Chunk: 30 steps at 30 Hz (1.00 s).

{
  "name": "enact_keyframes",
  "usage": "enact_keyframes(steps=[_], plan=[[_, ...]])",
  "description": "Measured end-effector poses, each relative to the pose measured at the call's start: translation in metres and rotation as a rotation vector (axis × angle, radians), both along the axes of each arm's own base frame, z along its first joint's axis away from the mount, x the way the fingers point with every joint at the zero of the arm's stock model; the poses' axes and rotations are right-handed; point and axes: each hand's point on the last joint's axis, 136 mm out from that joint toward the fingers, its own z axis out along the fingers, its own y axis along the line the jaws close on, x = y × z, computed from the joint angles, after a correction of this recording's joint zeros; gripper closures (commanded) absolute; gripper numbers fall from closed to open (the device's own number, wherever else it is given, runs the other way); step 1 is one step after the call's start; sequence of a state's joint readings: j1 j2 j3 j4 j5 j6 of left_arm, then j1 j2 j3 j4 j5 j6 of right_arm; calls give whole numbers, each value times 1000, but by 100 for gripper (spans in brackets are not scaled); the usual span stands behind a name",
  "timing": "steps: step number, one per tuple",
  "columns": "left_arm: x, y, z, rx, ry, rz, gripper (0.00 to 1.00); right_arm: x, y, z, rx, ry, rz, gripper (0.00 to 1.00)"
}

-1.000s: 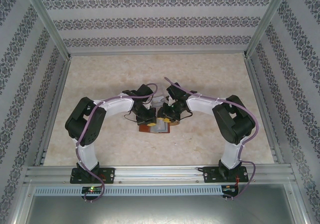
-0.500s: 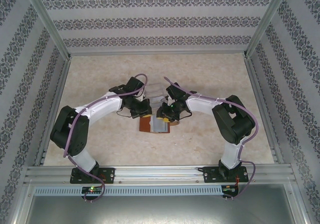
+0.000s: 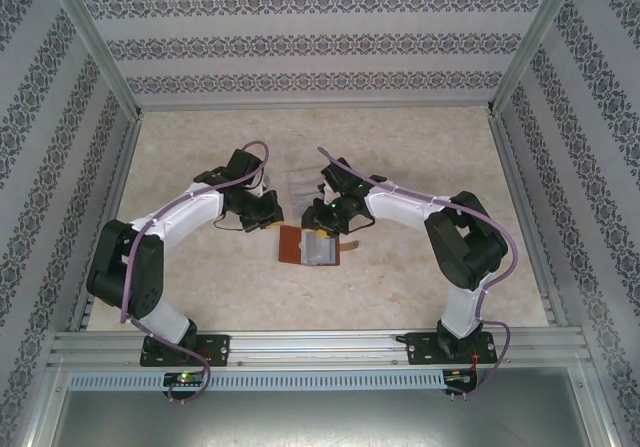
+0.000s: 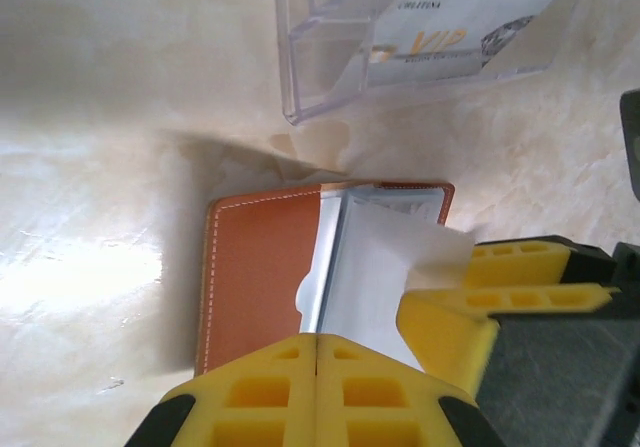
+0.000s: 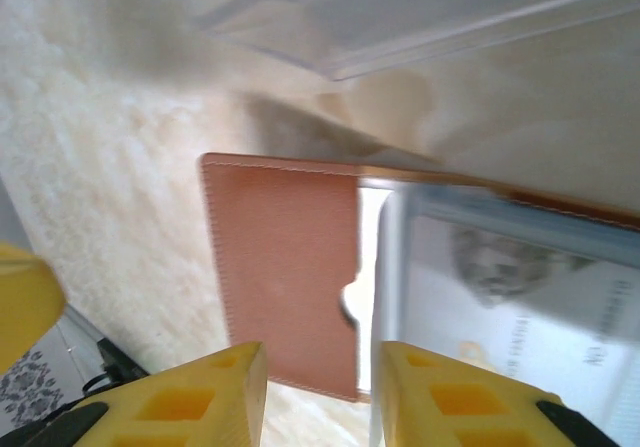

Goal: Take the credit cards out of the card holder

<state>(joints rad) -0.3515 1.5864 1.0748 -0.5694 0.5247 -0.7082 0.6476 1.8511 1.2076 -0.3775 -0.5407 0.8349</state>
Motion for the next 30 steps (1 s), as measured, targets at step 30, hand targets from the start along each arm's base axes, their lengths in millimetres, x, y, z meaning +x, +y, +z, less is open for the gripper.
enact_keyframes(steps=[30], plan=[[-7,10,4,-8,-6,2,100,-11,41,-38,-68,48,92,52]])
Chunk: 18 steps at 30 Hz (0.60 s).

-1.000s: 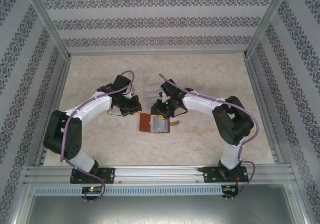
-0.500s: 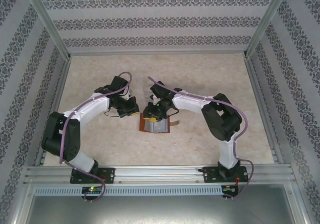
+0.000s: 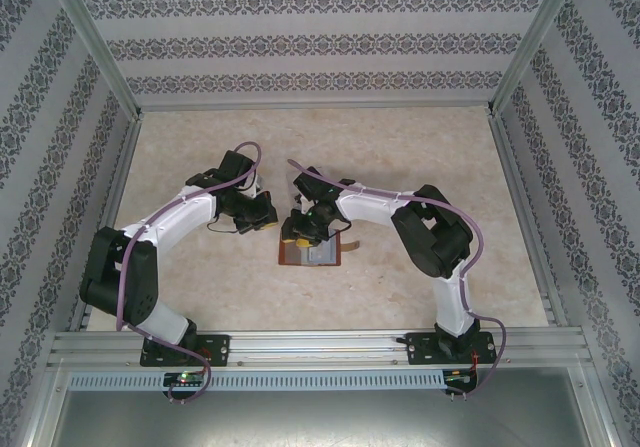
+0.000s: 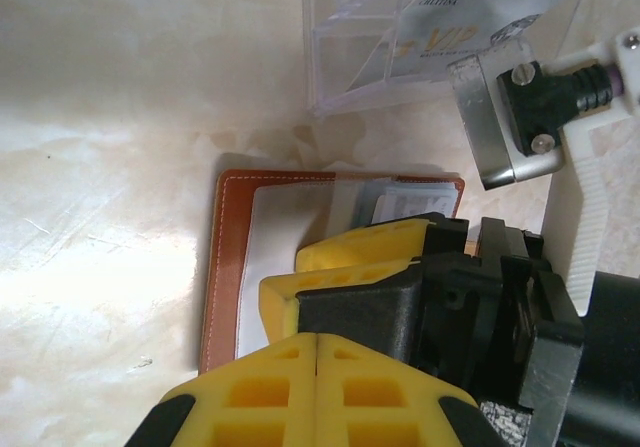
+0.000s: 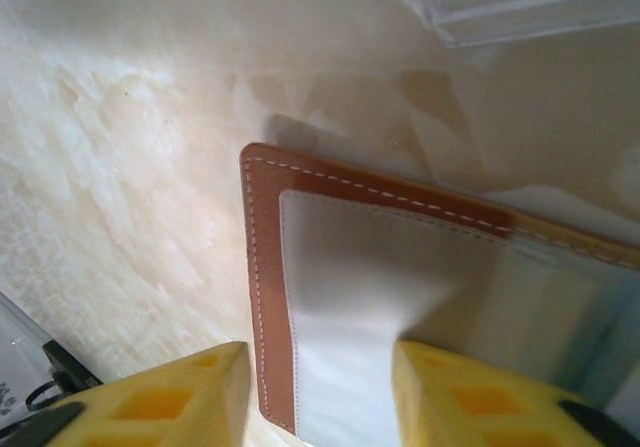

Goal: Take the credit cards out of the card holder

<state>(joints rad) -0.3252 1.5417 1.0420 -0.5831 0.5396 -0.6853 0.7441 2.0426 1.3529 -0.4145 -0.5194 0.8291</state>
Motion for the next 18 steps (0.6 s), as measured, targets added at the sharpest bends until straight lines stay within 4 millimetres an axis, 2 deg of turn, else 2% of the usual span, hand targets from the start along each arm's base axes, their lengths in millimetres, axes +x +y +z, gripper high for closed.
enact_keyframes(steps=[7,11,18], plan=[[-2,-1,0,-9,5,-2,100,1,5,5,28,-5,5,53],[-1,-3,2,-20,0,-1,100,5,7,21,68,-40,0,54],[1,-9,3,-55,0,12,99,11,-14,45,110,-80,-61,57]])
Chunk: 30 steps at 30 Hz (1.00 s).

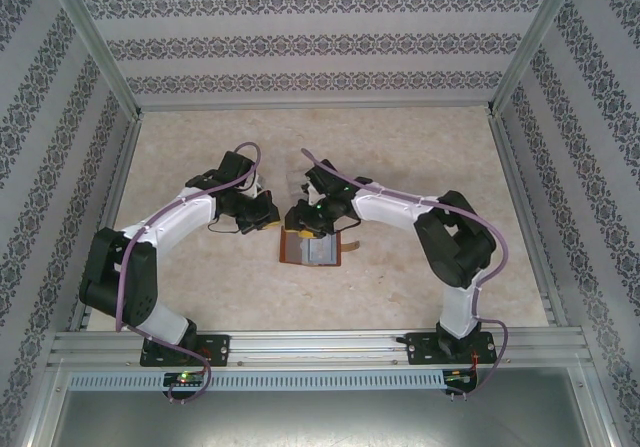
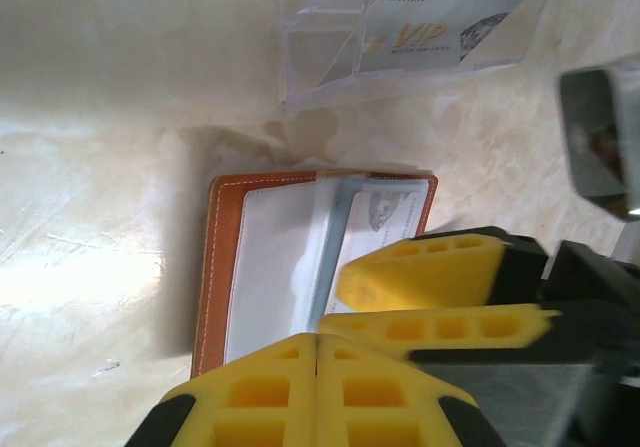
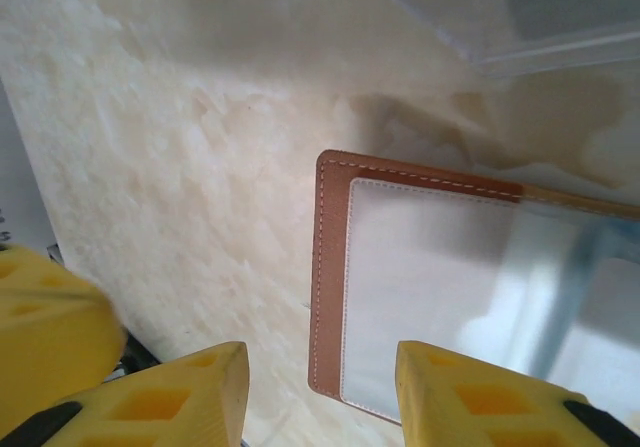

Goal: Take the credit cards out of the card holder

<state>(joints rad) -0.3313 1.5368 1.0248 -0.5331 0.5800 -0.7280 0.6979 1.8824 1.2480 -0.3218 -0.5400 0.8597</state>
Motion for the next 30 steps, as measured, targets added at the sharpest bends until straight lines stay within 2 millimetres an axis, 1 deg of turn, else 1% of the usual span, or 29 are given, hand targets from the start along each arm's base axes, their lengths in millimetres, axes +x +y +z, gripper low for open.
enact_keyframes(steps=[3,6,9,12,14,17,21,26,30], plan=[[1,-9,-1,-23,2,-7,97,4,-16,5,-6,-8,-36,59],[-1,-24,-6,-39,12,-32,96,9,-36,1,-54,-16,-77,59],[-8,-39,-19,-41,57,-67,95,7,-59,-9,-132,-11,-102,59],[-14,-53,-34,-29,103,-101,94,3,-75,-19,-212,-5,-106,59],[-17,-61,-41,-26,124,-122,95,0,-82,-23,-250,-4,-101,59],[-19,-72,-49,-46,144,-143,96,-3,-89,-28,-286,0,-95,59],[-15,-85,-49,-101,148,-140,97,-6,-94,-32,-312,3,-88,60],[-10,-91,-48,-134,142,-136,98,-6,-95,-33,-317,2,-88,59],[-10,-93,-54,-136,153,-134,98,-7,-95,-37,-323,10,-86,58]])
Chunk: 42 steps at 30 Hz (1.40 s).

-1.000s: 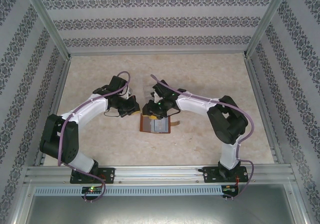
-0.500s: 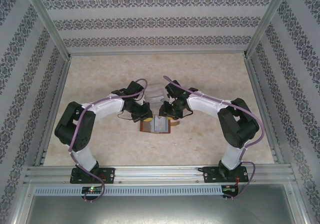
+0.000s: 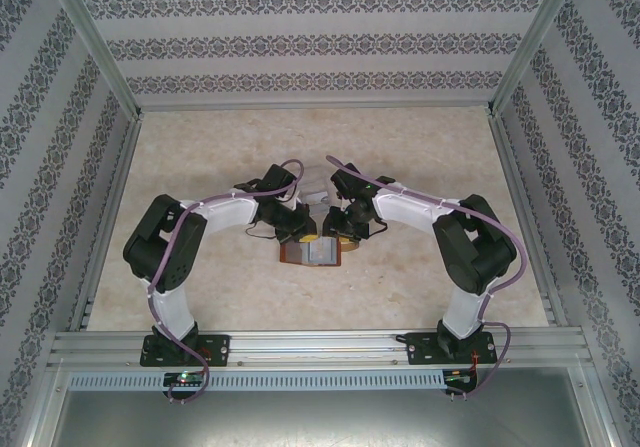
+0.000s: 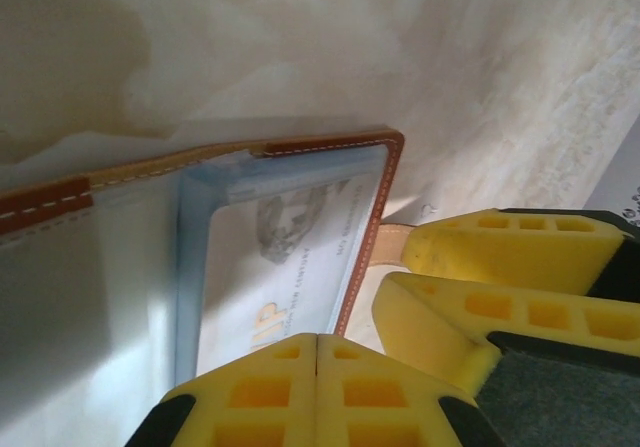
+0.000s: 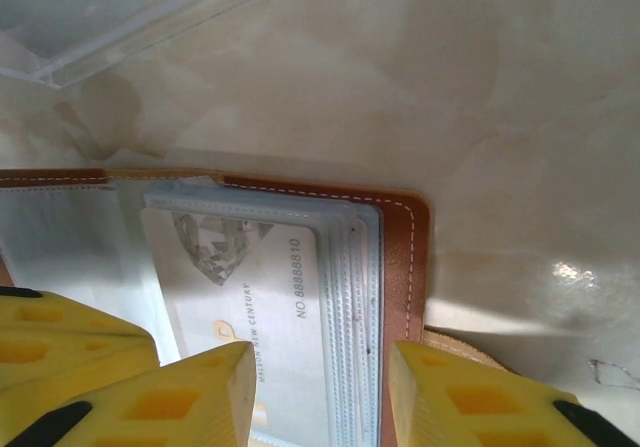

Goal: Take the credit cards out of the card holder

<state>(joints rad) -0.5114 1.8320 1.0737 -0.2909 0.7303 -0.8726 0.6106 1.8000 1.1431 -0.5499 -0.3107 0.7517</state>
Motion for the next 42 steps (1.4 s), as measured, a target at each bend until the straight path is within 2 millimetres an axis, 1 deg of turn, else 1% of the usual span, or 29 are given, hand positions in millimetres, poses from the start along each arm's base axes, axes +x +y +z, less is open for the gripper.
enact_keyframes(steps=[5,12,20,24,34,42], plan=[[-2,2,-7,18,16,0,98,0,0,-2,-3,4,0,56],[-7,8,-12,53,25,-9,94,-1,0,-4,-6,9,0,53],[-8,9,-12,57,25,-19,86,-1,-1,-7,-11,15,0,50],[-8,9,-13,57,24,-21,85,-1,-1,-7,-12,17,0,50],[-9,5,-13,57,22,-32,77,-1,-1,-7,-12,17,0,50],[-11,4,-16,62,23,-43,74,-2,-1,-8,-12,18,0,50]])
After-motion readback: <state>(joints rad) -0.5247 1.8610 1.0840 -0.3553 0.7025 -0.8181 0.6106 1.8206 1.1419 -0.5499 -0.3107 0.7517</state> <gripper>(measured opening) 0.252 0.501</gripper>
